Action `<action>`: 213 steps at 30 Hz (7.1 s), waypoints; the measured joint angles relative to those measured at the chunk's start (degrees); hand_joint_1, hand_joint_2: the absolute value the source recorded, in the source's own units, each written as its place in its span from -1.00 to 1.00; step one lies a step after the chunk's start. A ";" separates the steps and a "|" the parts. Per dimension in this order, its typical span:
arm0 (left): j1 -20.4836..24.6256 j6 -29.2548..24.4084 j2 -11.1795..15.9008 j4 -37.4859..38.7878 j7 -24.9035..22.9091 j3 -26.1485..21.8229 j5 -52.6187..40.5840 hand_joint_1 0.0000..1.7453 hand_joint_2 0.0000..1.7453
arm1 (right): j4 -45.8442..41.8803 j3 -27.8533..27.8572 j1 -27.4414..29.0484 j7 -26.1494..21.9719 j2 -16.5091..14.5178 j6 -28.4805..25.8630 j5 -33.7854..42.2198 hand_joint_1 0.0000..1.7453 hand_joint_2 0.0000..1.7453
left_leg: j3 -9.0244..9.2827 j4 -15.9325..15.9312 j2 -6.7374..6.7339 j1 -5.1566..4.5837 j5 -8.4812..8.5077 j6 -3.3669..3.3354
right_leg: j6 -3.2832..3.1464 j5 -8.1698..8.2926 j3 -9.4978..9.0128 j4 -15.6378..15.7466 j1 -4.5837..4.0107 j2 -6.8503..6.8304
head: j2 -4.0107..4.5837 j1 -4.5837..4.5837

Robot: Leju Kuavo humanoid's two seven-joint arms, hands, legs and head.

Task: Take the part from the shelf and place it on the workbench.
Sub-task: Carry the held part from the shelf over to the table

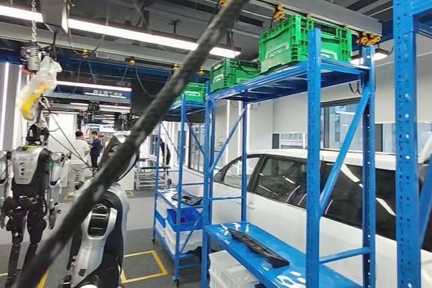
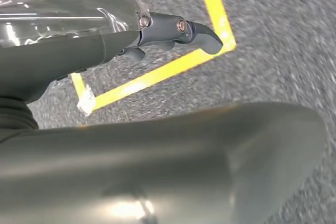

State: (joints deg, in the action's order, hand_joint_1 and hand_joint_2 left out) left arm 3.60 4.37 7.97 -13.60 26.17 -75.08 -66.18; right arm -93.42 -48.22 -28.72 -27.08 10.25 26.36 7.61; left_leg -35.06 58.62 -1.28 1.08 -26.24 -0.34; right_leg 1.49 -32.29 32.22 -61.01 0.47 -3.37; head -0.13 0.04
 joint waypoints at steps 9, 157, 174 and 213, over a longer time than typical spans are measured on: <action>-0.01 0.48 -0.66 0.00 0.04 -0.15 0.15 -1.00 1.00 | 0.06 1.85 -0.01 0.54 -1.20 -1.42 0.60 1.00 1.00 | 0.00 0.14 5.96 -0.81 0.22 -0.58 | -2.36 3.31 1.12 -0.02 -0.61 7.03 | 0.00 0.01; -0.40 0.71 -2.20 0.00 -1.91 -2.97 -1.64 -1.00 1.00 | 6.43 12.06 1.83 2.30 -7.06 1.02 4.68 1.00 1.00 | -0.91 1.31 1.01 -0.26 -0.18 -0.76 | 0.01 -5.11 5.48 -11.74 -0.06 2.82 | 0.00 0.00; -0.53 1.66 -2.42 0.00 -1.64 -3.06 -1.71 -1.00 1.00 | 6.62 12.06 1.65 2.29 -7.49 1.22 4.68 1.00 1.00 | -7.94 15.65 2.24 0.18 -6.35 1.57 | -3.00 4.19 -0.42 3.98 -1.23 3.12 | 0.00 0.00; -0.68 2.23 -2.64 0.02 -0.64 -3.13 -2.06 -1.00 1.00 | 6.49 11.89 0.96 2.32 -8.19 1.36 4.69 1.00 1.00 | -3.61 2.21 1.32 1.09 1.02 0.74 | -0.14 -1.57 -7.43 4.07 -0.10 3.39 | 0.00 -0.02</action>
State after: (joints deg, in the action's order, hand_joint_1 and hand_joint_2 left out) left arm 2.92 6.60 5.33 -13.58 25.53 -78.20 -68.24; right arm -86.92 -36.32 -27.76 -24.76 2.07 27.72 12.31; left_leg -38.67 60.83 0.03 2.17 -25.23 0.39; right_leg 1.36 -33.87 24.79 -56.94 0.36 0.02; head -0.13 0.02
